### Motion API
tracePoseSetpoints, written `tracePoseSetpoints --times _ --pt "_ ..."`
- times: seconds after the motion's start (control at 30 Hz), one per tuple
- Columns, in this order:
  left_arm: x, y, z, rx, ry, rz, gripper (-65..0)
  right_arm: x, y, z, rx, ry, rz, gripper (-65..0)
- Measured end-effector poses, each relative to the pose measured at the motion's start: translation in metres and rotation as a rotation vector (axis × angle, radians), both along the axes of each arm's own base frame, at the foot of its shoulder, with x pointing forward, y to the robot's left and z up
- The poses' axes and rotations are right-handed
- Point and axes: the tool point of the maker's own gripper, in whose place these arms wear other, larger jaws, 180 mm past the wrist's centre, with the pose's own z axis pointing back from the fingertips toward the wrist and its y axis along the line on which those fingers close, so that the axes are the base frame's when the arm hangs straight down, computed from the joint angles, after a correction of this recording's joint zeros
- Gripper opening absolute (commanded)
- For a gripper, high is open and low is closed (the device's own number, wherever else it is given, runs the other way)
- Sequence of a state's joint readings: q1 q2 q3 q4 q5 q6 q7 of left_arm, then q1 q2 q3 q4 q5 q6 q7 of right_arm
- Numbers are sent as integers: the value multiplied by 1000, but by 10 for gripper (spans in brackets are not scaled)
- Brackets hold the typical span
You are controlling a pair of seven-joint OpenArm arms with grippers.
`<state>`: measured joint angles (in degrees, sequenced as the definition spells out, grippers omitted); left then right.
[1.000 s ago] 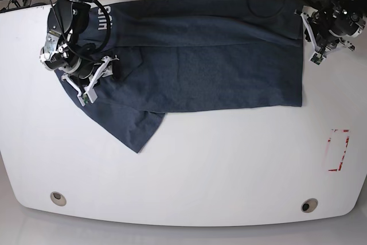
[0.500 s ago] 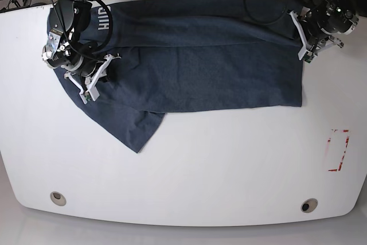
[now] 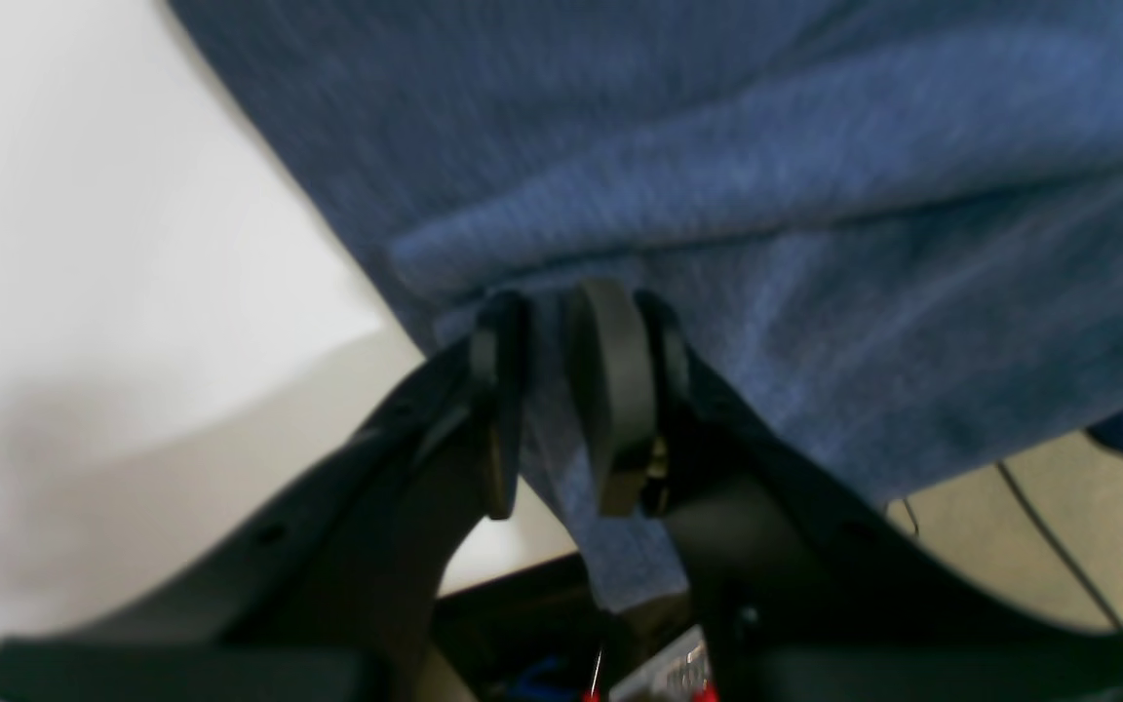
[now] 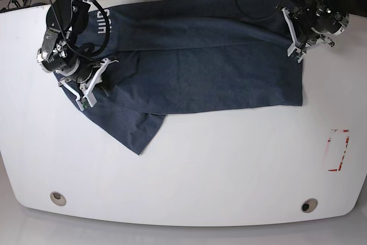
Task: Fold the T-shirt properly
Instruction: 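Move the right gripper along the shirt's side and regrasp it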
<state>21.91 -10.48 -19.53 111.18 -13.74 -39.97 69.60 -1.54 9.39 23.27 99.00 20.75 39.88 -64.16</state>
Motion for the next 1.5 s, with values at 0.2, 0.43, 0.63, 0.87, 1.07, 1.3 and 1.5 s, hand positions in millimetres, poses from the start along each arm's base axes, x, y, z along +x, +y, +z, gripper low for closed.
tracePoseSetpoints --times 0.2,0.43,0.63,0.87,1.07,1.3,1.5 --pt "2 2 -2 41 10 -17 -549 10 -1 14 -20 -34 4 -633" --pt "9 5 1 59 -6 -22 -549 23 0 26 -18 -73 6 -633" --pt "7 11 1 77 3 -27 -549 34 0 31 -8 -91 3 -631" --pt "7 12 2 78 2 -28 -549 47 -2 23 26 -64 -9 -631" --pt "7 12 2 79 1 -27 -549 53 -4 14 45 -32 -19 -631" --pt "7 12 2 79 2 -27 -549 62 -3 21 52 -54 -19 -629" --pt "7 12 2 79 3 -27 -549 70 0 26 78 -85 -22 -520"
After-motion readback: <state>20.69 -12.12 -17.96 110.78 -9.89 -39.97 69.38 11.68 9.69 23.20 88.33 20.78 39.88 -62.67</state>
